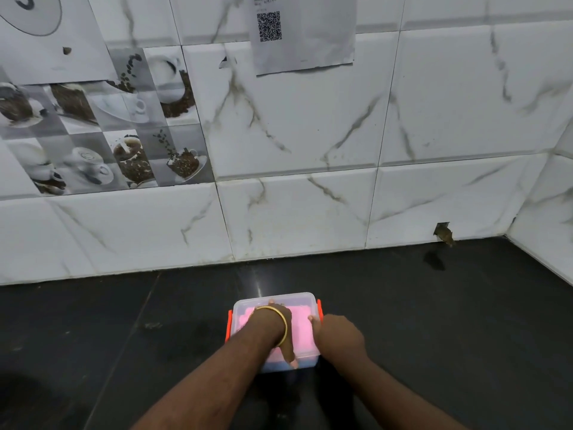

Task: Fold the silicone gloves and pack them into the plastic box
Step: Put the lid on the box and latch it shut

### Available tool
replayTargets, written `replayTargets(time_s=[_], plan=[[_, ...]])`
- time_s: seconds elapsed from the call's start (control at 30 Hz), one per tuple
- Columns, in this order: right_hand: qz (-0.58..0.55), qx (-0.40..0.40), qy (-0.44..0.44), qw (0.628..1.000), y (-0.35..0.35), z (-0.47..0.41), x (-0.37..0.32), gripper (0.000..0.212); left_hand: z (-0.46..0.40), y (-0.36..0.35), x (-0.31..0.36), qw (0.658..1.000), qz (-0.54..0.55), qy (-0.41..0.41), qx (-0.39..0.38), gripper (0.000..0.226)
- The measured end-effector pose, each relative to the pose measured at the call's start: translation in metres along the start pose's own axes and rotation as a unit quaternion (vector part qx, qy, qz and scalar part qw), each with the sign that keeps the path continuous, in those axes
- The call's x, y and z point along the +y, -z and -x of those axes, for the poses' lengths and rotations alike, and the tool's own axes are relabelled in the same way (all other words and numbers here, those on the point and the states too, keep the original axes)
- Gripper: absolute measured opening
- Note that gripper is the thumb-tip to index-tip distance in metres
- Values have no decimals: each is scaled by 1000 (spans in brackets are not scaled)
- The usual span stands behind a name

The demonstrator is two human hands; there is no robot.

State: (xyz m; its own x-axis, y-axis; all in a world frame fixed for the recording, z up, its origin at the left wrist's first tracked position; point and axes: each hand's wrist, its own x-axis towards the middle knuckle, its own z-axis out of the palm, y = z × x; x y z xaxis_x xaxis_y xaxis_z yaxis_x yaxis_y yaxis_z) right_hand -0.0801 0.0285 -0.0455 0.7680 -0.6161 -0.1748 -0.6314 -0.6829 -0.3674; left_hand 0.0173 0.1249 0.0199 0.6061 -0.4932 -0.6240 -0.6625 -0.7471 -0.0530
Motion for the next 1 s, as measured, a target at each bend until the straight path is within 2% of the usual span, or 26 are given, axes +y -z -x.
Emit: replayTargets(time_s=[0.07, 0.2, 0.43, 0.53, 0.6, 0.67, 0.73, 0.83, 0.9, 1.0], plan=[[77, 2, 8, 997, 4, 0, -6, 42, 0, -1, 0, 1000, 14, 4, 1, 119], [95, -1, 9, 995, 6, -1, -7, 50, 3, -2, 1, 1000, 23, 18, 9, 124], [29, 7, 71, 997, 12, 12, 8, 55, 11, -18, -15, 997, 39, -2, 59, 121], [-7, 57, 124, 991, 9, 25, 23, 48, 19, -35, -22, 990, 33, -37, 132, 119], [-51, 98, 158, 981, 5, 36, 31, 50, 25, -50, -29, 982, 85, -46, 161, 117], [-61, 131, 192, 971, 2, 45, 37, 57, 35, -65, -37, 975, 119, -18, 187, 107], [-24, 160, 212, 964, 0, 51, 40, 64, 46, -76, -45, 966, 78, 58, 238, 98], [25, 143, 201, 969, -1, 54, 37, 69, 58, -86, -55, 947, 66, 162, 271, 84], [41, 113, 187, 975, -4, 54, 36, 67, 62, -91, -63, 946, 59, 172, 269, 61], [33, 107, 174, 978, -7, 53, 35, 64, 62, -96, -70, 949, 63, 161, 264, 49]])
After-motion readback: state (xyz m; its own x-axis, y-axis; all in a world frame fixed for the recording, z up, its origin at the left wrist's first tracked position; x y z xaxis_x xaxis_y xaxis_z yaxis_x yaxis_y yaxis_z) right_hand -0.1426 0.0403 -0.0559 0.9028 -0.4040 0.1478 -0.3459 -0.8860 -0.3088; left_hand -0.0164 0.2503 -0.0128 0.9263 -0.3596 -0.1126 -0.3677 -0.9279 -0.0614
